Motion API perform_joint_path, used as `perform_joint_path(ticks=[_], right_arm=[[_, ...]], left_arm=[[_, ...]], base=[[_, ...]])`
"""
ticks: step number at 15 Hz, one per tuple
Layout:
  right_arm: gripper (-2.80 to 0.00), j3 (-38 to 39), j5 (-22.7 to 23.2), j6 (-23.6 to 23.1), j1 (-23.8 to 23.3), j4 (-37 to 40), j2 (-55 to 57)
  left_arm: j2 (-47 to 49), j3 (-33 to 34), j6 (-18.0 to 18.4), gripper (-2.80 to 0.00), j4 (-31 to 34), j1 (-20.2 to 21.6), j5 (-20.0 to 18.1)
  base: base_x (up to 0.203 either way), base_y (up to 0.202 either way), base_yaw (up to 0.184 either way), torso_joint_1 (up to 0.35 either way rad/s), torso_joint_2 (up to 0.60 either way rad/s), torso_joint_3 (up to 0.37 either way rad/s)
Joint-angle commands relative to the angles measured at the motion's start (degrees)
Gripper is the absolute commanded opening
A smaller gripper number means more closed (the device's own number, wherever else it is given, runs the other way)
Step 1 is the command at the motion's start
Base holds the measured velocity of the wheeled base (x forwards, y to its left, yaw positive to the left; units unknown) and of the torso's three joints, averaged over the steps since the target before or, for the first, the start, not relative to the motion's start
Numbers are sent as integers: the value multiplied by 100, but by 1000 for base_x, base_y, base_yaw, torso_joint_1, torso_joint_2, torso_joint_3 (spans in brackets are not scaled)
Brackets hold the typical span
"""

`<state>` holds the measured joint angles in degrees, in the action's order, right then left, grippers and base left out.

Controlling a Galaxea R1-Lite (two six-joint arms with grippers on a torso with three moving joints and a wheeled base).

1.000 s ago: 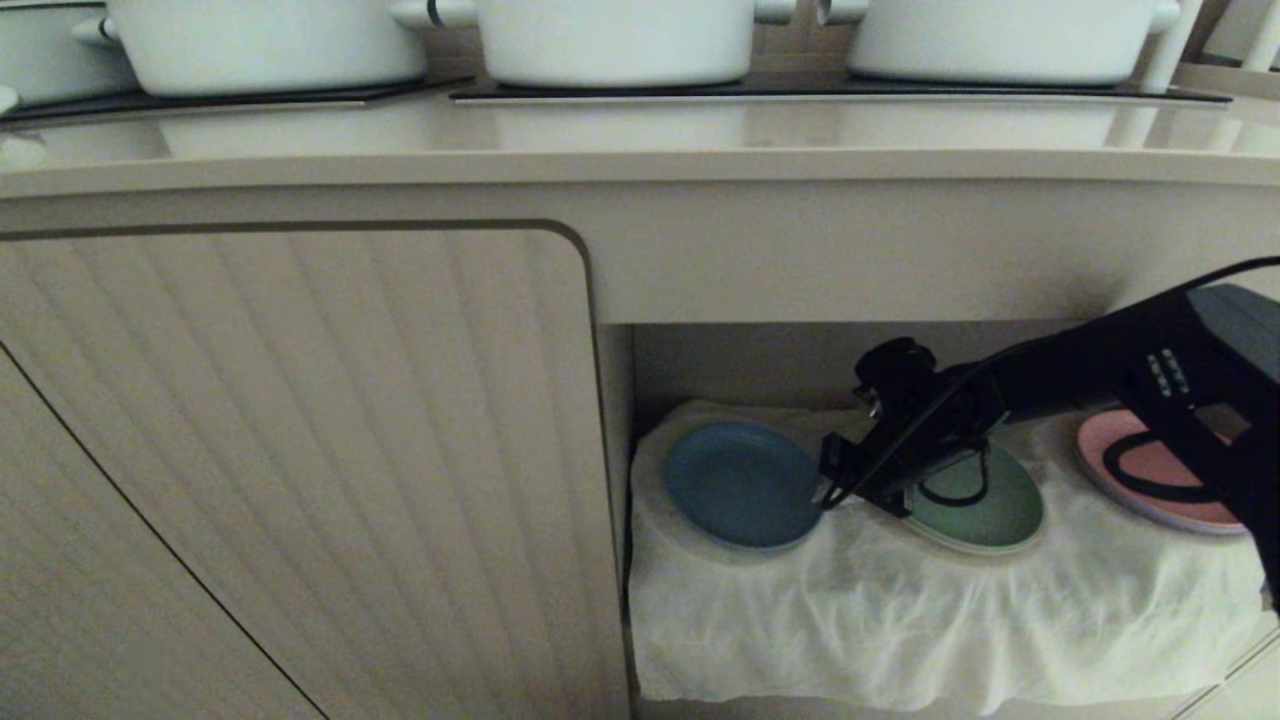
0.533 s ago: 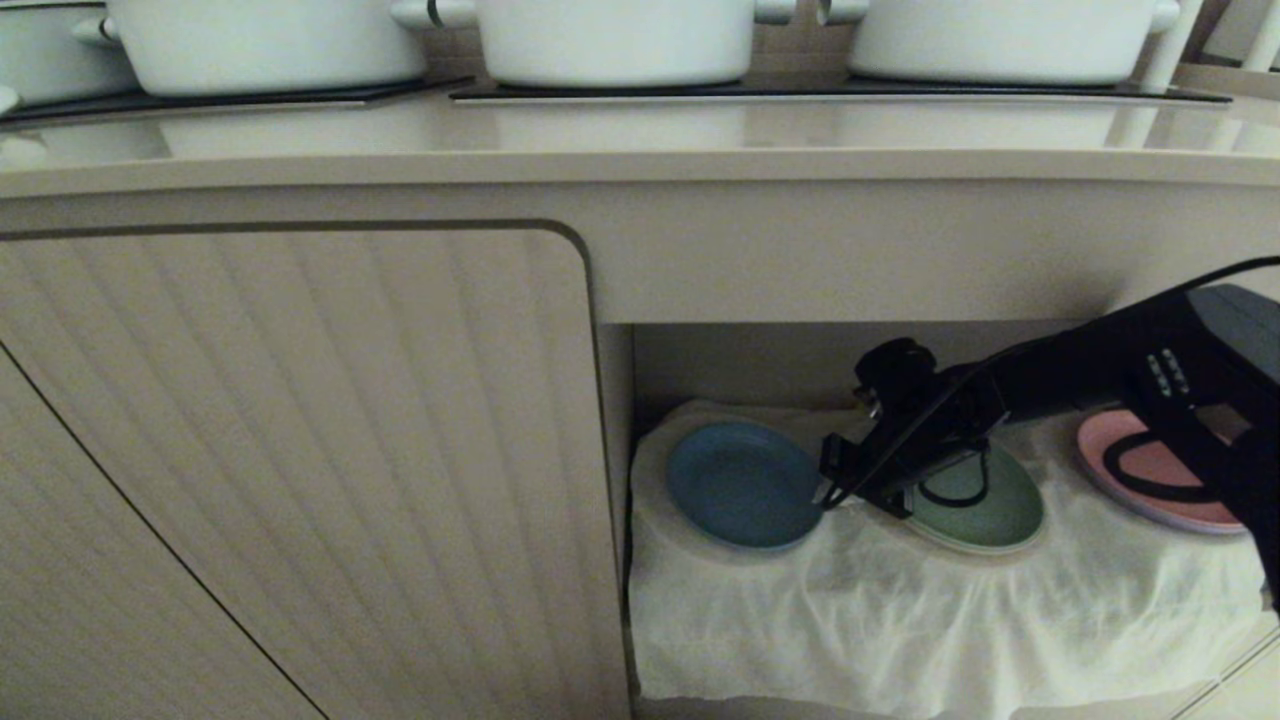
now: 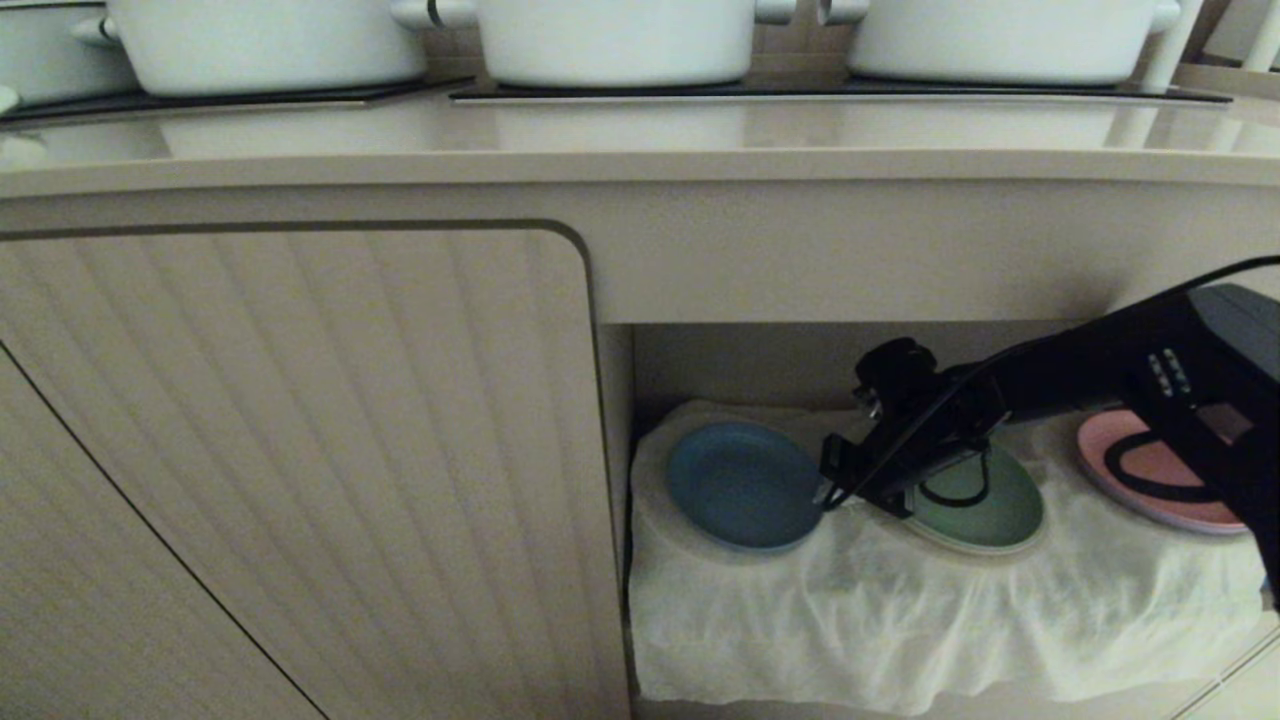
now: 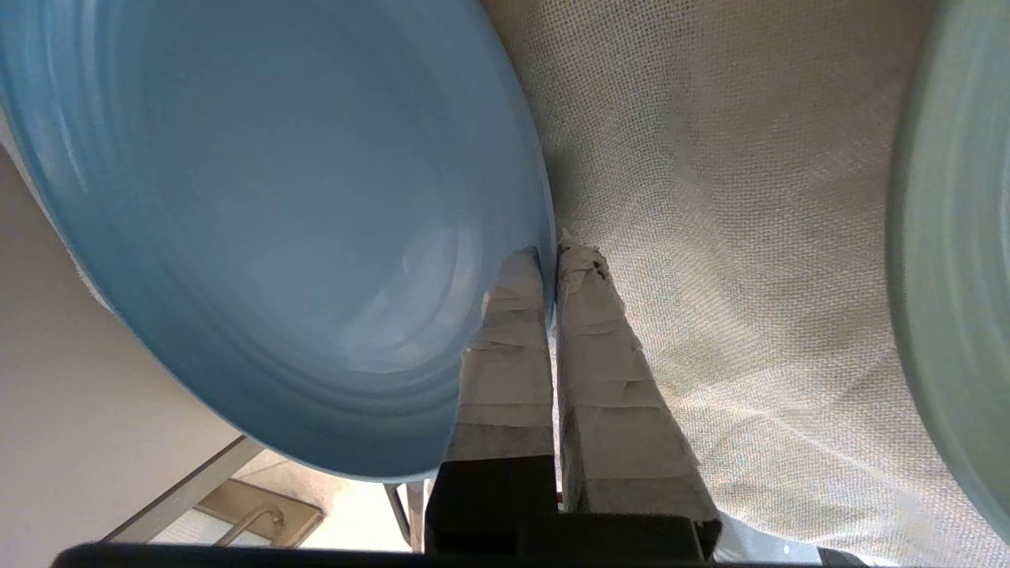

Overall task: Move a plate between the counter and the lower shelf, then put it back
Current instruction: Put the plate in the cupboard

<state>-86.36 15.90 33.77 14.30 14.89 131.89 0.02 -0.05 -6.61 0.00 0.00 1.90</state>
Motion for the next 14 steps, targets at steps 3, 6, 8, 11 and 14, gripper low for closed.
perform_joint_path(ticks=[3, 6, 8, 11, 14], right_arm=[[-280, 5, -26, 25, 3, 14, 3], [-280, -13, -34, 12, 3, 5, 12], [-280, -13, -41, 1, 3, -3, 12], [-280, 23, -43, -230, 11, 23, 21], [-280, 14, -36, -230, 11, 84, 12]], left_arm=[[-2, 5, -7, -280, 0, 0, 3], [-2, 5, -7, -280, 0, 0, 3], [-2, 5, -7, -280, 0, 0, 3], [-2, -3, -7, -280, 0, 0, 3], [-2, 5, -7, -280, 0, 0, 3]], base=[[0, 0, 0, 0, 0, 0], [0, 0, 0, 0, 0, 0], [0, 0, 0, 0, 0, 0], [0, 0, 0, 0, 0, 0], [0, 0, 0, 0, 0, 0]])
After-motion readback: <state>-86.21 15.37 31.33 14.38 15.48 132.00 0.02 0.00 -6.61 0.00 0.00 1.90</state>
